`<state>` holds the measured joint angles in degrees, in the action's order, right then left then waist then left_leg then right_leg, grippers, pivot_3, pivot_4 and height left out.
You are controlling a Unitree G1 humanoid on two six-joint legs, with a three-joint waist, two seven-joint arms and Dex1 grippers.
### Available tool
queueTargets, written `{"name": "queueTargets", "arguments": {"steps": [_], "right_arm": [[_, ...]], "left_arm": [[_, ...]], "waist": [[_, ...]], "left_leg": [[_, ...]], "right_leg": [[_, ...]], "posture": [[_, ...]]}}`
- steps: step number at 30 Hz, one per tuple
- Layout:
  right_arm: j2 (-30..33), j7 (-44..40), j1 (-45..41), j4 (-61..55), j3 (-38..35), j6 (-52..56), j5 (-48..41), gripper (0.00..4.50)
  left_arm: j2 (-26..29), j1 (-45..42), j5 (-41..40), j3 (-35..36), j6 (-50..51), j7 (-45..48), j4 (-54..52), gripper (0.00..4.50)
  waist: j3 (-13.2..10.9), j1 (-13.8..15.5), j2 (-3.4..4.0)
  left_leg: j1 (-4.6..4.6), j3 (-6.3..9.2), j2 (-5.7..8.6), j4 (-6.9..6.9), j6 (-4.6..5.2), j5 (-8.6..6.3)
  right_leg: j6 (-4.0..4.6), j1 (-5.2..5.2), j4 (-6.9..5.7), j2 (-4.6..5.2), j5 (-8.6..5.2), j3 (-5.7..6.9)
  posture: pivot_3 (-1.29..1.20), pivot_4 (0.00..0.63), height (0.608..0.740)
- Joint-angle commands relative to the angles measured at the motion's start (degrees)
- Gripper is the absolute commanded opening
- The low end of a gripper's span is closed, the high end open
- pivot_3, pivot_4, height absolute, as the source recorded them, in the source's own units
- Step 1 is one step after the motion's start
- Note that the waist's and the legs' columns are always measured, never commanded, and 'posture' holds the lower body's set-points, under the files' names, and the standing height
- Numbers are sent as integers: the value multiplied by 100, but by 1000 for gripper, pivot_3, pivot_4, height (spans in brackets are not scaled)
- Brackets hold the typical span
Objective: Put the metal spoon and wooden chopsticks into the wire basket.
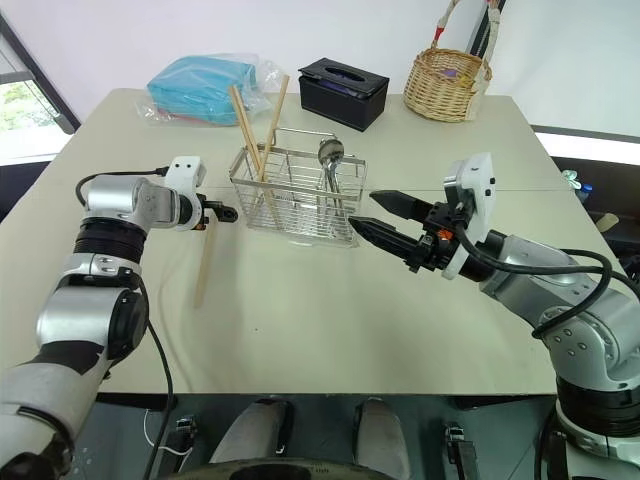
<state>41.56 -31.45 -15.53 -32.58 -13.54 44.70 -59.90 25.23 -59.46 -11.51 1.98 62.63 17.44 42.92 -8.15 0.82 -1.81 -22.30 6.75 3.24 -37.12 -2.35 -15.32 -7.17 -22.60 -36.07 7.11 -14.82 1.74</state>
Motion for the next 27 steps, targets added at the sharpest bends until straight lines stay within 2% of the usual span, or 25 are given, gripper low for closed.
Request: {"name": "queueTargets", "arguments": {"steps": [1, 8, 18, 21, 24, 27], "right_arm": [[-28, 21, 40, -270, -54, -99, -26, 3019], [-29, -40, -45, -221, 3, -157, 37, 3019], [36, -253, -37, -95, -36, -208, 199, 3019], [53, -319, -57, -29, -71, -210, 237, 3019], [93, -359, -113, 65, -144, -186, 207, 3019], [154, -332, -229, 128, -185, -130, 186, 3019]], "left_arm": [[-129, -103, 37, 138, -222, -2, 251, 3588], [-137, -157, 104, 197, -250, 1, 262, 51], [211, -374, 198, 567, -1066, -376, 348, 51], [405, -470, 282, 740, -1892, -672, 288, 51], [537, -636, 116, 1330, -3121, -1204, 255, 51], [509, -768, -251, 1899, -4116, -1285, -81, 51]], "waist": [[2, 8, 4], [2, 5, 3], [0, -16, 0], [-4, -17, -8], [-7, -8, -13], [-9, 1, -16]], "left_leg": [[0, 0, 1, 0, 0, 0], [-4, 0, 5, -1, 0, 0], [-6, 0, 2, 0, 0, 0], [-9, -2, 2, 1, 0, 0], [-10, -3, 0, 1, -1, 0], [-12, -3, 1, 0, -2, 0]], "right_leg": [[0, 0, 0, 1, 0, 0], [-1, -1, 2, 5, 0, 1], [-1, -7, 0, 2, 0, 2], [-1, -12, 1, 3, 0, 1], [-1, -14, 1, 4, 1, 1], [-1, -14, 3, 9, 1, 1]], "posture": [[0, 150, 661], [0, 150, 661], [0, 150, 661], [0, 150, 661], [0, 150, 661], [0, 150, 661]]}}
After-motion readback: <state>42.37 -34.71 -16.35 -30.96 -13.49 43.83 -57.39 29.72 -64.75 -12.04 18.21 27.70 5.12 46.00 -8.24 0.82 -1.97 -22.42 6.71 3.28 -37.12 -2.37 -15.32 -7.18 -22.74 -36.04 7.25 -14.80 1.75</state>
